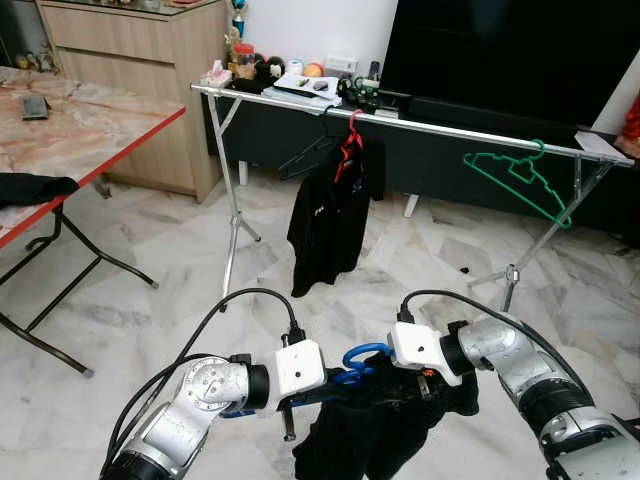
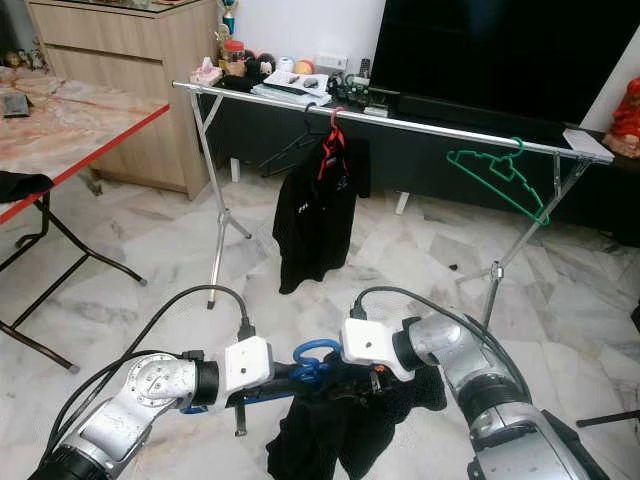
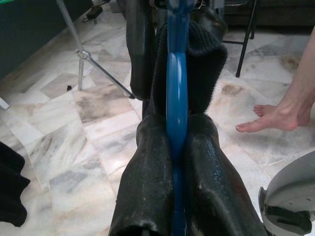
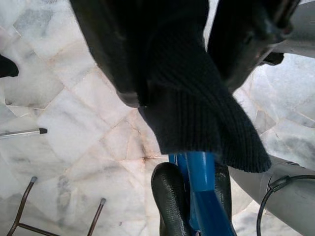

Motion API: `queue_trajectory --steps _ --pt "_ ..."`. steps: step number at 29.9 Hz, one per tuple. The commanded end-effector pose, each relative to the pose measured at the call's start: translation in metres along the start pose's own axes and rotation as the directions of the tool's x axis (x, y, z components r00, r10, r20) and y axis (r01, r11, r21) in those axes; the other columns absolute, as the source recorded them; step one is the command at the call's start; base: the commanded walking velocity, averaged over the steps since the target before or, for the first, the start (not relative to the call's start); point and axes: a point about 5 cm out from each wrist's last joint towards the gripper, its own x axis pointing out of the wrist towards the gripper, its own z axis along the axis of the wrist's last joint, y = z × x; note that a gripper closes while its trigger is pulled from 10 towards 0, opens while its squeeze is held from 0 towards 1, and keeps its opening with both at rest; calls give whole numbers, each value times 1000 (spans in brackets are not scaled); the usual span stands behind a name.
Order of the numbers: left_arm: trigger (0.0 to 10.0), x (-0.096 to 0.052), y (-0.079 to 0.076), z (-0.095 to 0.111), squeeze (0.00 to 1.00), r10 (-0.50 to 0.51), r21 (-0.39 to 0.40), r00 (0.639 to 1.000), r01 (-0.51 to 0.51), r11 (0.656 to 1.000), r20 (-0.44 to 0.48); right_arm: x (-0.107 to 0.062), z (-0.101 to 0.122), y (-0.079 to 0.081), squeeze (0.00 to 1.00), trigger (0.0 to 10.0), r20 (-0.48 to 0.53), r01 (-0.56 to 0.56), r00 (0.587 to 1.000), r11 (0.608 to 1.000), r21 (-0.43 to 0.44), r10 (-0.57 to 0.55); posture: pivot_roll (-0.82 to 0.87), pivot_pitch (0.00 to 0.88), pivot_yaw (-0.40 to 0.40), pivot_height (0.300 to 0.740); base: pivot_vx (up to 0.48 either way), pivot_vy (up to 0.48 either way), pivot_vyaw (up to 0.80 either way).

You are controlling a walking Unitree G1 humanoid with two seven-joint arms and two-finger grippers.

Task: Hang hanger

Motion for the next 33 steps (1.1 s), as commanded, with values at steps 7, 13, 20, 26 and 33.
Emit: queue_trajectory --steps 7,13,20,26,33 --pt "10000 3 10 28 0 9 114 996 -19 993 92 1 -6 5 0 0 -15 -30 999 999 26 30 98 19 -123 740 0 0 0" --pt "10000 4 11 32 0 0 126 995 -12 992 99 3 -5 5 0 0 -5 -29 1000 999 26 30 99 28 -122 740 0 0 0" --pt "10000 6 14 35 0 2 129 994 -16 992 110 4 -4 5 0 0 9 -24 1000 999 30 24 97 30 -120 740 0 0 0" --pt "10000 7 11 32 0 -9 128 996 -3 992 94 4 -4 6 0 0 13 -30 999 999 35 30 95 35 -118 740 0 0 0" --pt "10000 7 11 32 0 -10 128 996 -1 992 87 5 -6 7 0 0 8 -34 999 998 45 33 96 37 -117 740 0 0 0"
